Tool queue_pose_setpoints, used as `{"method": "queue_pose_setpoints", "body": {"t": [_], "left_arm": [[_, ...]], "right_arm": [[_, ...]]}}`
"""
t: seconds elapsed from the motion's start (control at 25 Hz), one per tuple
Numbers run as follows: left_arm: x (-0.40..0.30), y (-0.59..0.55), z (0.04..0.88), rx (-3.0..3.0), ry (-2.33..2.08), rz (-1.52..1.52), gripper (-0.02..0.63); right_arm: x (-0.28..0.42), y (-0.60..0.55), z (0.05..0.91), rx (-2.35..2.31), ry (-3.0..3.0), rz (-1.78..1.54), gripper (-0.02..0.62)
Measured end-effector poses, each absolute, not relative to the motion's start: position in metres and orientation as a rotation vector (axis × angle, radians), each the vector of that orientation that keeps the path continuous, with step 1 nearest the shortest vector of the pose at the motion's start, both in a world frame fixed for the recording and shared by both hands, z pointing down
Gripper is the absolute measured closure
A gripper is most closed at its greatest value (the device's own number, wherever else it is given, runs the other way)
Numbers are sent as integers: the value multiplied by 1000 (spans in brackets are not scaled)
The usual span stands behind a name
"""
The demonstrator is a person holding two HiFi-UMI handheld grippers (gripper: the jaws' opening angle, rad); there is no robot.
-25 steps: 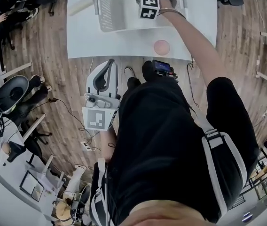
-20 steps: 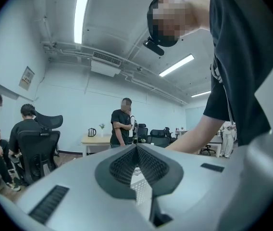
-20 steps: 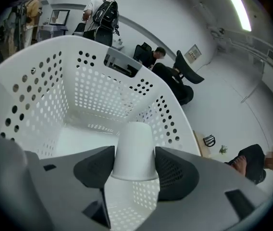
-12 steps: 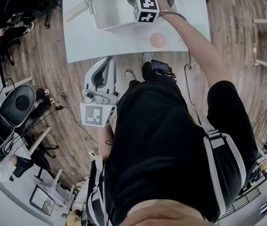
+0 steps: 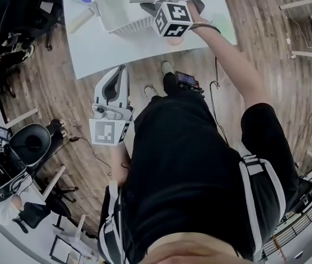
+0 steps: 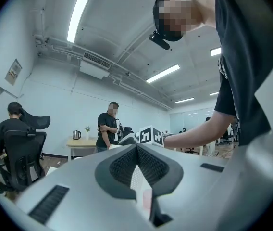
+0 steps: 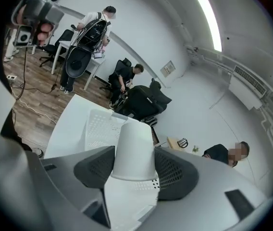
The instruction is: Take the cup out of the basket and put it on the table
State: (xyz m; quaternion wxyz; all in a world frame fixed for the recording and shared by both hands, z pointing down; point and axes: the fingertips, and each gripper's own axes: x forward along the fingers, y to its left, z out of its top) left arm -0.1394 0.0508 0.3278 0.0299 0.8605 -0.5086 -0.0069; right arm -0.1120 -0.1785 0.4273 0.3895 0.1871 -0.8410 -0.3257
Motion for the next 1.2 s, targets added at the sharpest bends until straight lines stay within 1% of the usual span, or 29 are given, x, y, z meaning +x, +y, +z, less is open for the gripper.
{"method": "queue_pose_setpoints", "body": {"t": [0.24, 0.56, 0.84, 1.08, 1.2], "left_arm": [[-132, 78, 326, 2707, -1475, -38, 586], [-129, 81, 335, 2759, -1333, -26, 586], [-88, 100, 328, 2782, -1315, -37, 586], [-66, 94, 323, 2764, -1374, -68, 586], [-54, 95, 324, 2763, -1382, -64, 586]], "right_arm": [[-85, -120, 389, 601, -2229, -757, 322], [-68, -72, 370, 705, -2380, -564, 322], [-29, -13, 343, 721, -2582, -438, 322], [-5, 19, 323, 711, -2773, -392, 322], [9, 30, 318, 741, -2885, -302, 322]]}}
